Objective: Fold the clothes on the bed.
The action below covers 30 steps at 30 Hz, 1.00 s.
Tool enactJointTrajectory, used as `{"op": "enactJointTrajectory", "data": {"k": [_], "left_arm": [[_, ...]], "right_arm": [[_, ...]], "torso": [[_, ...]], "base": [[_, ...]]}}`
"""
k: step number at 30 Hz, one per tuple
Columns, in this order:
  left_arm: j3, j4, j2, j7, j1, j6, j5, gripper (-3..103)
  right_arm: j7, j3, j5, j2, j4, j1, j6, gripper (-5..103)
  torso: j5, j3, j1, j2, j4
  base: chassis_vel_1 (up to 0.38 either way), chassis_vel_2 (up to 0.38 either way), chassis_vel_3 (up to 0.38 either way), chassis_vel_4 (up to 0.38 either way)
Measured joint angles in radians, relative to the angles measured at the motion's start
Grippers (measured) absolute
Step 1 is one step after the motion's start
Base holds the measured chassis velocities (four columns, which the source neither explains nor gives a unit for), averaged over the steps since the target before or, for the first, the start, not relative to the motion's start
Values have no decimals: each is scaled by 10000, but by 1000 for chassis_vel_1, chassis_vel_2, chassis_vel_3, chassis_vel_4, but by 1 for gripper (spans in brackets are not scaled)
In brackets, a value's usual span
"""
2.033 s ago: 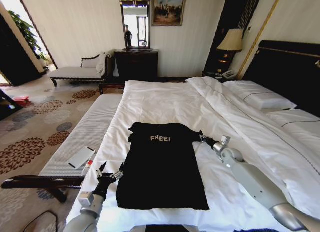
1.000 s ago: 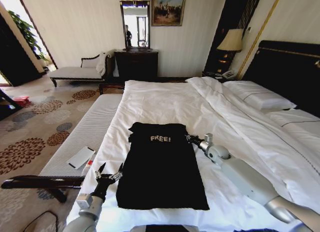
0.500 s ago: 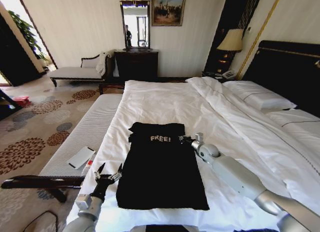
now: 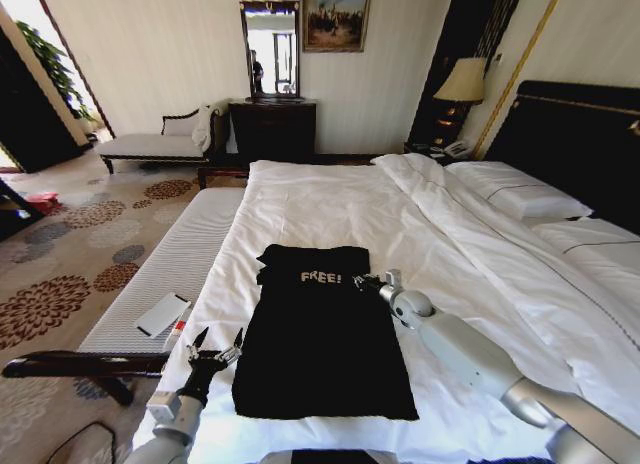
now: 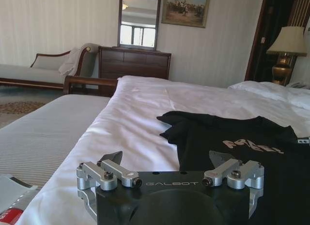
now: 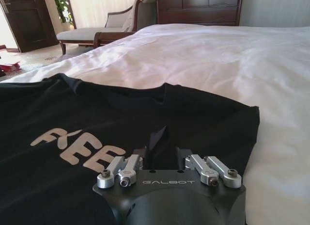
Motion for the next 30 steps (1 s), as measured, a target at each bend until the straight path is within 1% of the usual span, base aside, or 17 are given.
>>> {"op": "enactJointTrajectory", "data": {"k": [1,2,5,8,9,10,11,12,14,17,18,20,21,22,24,26,30], "left_arm": [[2,0,0,-5,-5,3,0,100],[3,-1,-3,-17,-9,13,1,100],[-5,-7,-21,-25,5,18,5,100],[-9,-24,-62,-37,45,28,5,100],[-9,-24,-62,-37,45,28,5,100],[-9,-24,-72,-50,42,35,6,100],[-6,-23,-75,-61,27,44,6,100],[1,-18,-76,-111,-15,72,-10,100],[8,-9,-72,-158,-57,110,-54,100],[17,30,-45,-296,-265,254,-276,100],[17,55,-30,-338,-366,297,-365,100],[17,55,-30,-338,-366,297,-365,100],[16,109,6,-393,-585,356,-494,100],[14,167,58,-397,-802,423,-689,100],[19,324,210,-338,-1251,510,-1050,100],[25,397,257,-323,-1393,534,-1153,100],[164,978,512,-279,-2507,910,-2212,100]], "right_arm": [[-1,0,-5,-4,22,-2,11,33],[-11,0,-16,-30,151,-19,70,44],[-12,58,34,-63,332,-94,94,50],[-12,283,153,-151,678,-315,97,66],[-12,283,153,-151,678,-315,97,66],[-2,519,248,-199,887,-516,96,71],[27,692,325,-218,1004,-656,92,71],[84,1104,455,-261,1222,-996,80,83],[96,1386,468,-296,1322,-1239,79,83],[91,2383,460,-456,1608,-2159,93,97],[88,2730,459,-516,1700,-2455,98,99],[88,2730,459,-516,1700,-2455,98,99],[72,3255,459,-625,1836,-2897,107,100],[38,3712,457,-741,1947,-3266,122,100],[-11,4421,422,-895,2109,-3818,147,100],[-12,4606,421,-921,2162,-3955,152,100],[-13,5777,407,-1106,2500,-4926,203,100]], "torso": [[0,0,0,0,0],[0,0,0,0,0],[1,0,0,0,1],[0,0,0,0,2],[0,0,0,0,2],[1,0,0,0,2],[1,0,0,0,2],[1,-1,0,0,2],[1,-1,0,0,2],[3,0,0,0,-1],[3,0,0,0,-3],[3,0,0,0,-3],[2,-1,0,0,-6],[4,0,-1,0,2],[0,-1,-1,0,-1],[1,-1,0,0,-2],[0,0,0,0,1]], "base": [[0,0,0,0],[0,0,0,0],[0,0,0,0],[0,0,0,0],[0,0,0,0],[0,0,0,0],[0,0,0,0],[0,0,0,0],[0,0,0,0],[0,0,0,0],[0,0,0,0],[0,0,0,0],[0,0,0,0],[0,0,0,0],[0,0,0,0],[0,0,0,0],[0,0,0,0]]}}
